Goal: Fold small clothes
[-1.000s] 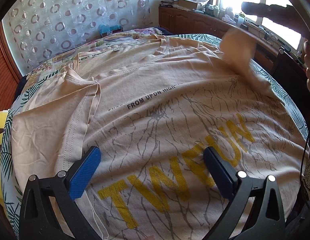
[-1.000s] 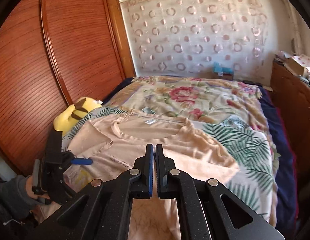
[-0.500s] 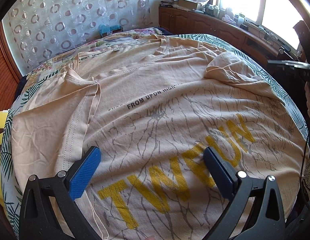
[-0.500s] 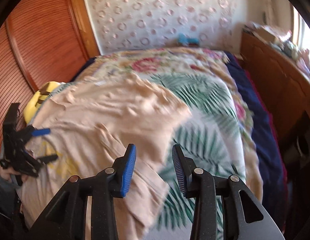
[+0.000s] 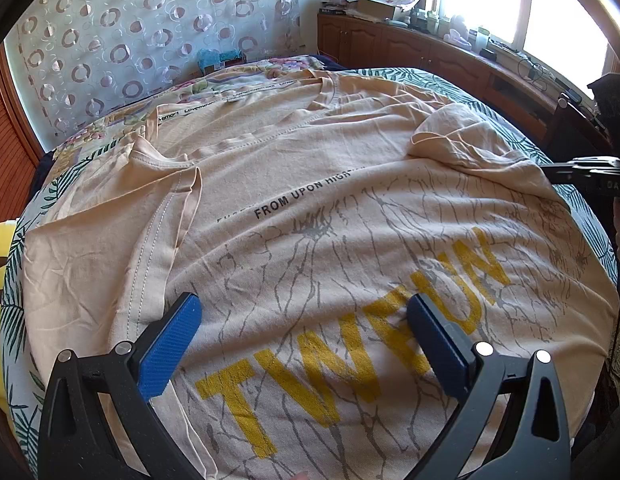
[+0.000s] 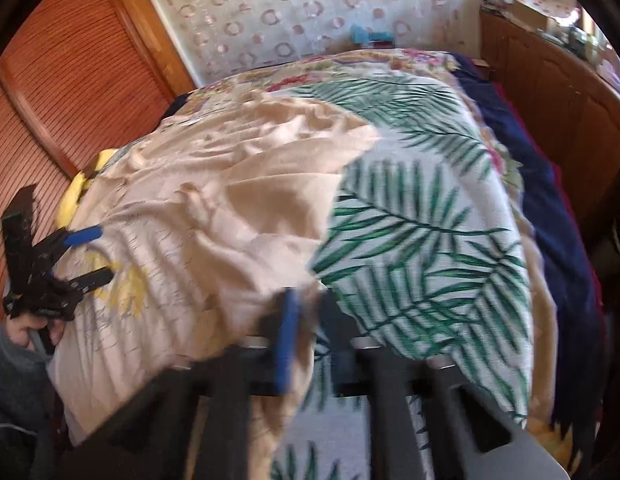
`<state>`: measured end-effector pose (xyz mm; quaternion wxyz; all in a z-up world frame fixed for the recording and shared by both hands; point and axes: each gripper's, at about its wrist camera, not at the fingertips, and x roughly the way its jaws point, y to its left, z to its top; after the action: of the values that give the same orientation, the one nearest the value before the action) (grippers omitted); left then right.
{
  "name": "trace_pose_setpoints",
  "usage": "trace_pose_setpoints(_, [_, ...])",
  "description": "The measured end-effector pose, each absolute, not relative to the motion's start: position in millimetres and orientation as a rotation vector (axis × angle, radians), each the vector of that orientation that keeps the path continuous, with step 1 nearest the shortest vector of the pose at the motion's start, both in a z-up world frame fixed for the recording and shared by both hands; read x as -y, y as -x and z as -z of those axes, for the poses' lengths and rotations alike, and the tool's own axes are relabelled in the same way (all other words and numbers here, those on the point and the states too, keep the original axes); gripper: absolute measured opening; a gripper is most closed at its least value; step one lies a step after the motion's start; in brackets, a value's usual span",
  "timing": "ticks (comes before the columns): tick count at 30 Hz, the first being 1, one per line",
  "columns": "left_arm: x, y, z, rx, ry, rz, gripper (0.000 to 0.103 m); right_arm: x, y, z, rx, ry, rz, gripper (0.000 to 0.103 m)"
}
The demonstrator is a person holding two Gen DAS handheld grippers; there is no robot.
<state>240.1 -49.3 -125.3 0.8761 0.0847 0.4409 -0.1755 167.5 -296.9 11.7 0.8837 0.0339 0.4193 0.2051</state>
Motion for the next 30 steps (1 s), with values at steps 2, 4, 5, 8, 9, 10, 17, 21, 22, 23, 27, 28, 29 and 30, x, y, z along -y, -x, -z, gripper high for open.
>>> trace_pose_setpoints(2, [49, -240, 125, -0.920, -0.177, 0.366, 0.103, 291, -158, -26, -0.824, -0.059, -0.445, 0.003])
trace_pose_setpoints(4, [50, -240, 125, -0.920, -0.177, 0.367, 0.103, 286, -143, -43, -0.774, -0.052, -0.469, 0.002])
trace_pose_setpoints(5, [49, -240, 125, -0.920, -0.177, 0.367, 0.103, 282, -135, -53, -0.746, -0.038, -0.478, 0.003])
trace_pose_setpoints(8, [49, -240, 125, -0.920, -0.177, 0.367, 0.103, 270, -112, -70, -0.704, 0.004, -0.518, 0.003])
trace_pose_setpoints(9, [49, -240, 125, -0.920, -0.176, 0.367, 0.103, 265, -105, -70, -0.705, 0.017, -0.531, 0.003])
trace_pose_setpoints(10, [50, -240, 126, -0.920, -0.176, 0.367, 0.103, 260, -99, -70, -0.711, 0.033, -0.544, 0.003])
trace_pose_setpoints(17, [50, -240, 126, -0.919, -0.177, 0.366, 0.103, 239, -86, -41, -0.825, 0.146, -0.573, 0.016])
trace_pose_setpoints(21, [49, -239, 125, -0.919, -0.176, 0.354, 0.103, 247, -91, -47, -0.795, 0.124, -0.569, 0.031])
trace_pose_setpoints(22, [48, -239, 124, -0.918, -0.175, 0.342, 0.103, 251, -91, -50, -0.776, 0.126, -0.543, 0.040])
trace_pose_setpoints(23, [48, -238, 123, -0.915, -0.174, 0.333, 0.103, 254, -95, -48, -0.763, 0.124, -0.524, 0.043])
trace_pose_setpoints(27, [55, -235, 107, -0.876, -0.154, 0.372, 0.102, 272, -115, -39, -0.729, 0.103, -0.401, 0.043])
trace_pose_setpoints(28, [60, -235, 100, -0.858, -0.149, 0.389, 0.101, 273, -120, -35, -0.724, 0.101, -0.372, 0.043])
trace_pose_setpoints(29, [64, -236, 96, -0.848, -0.146, 0.402, 0.100, 276, -128, -31, -0.720, 0.094, -0.345, 0.043])
trace_pose_setpoints(30, [69, -237, 91, -0.839, -0.144, 0.420, 0.098, 278, -135, -27, -0.719, 0.085, -0.327, 0.043])
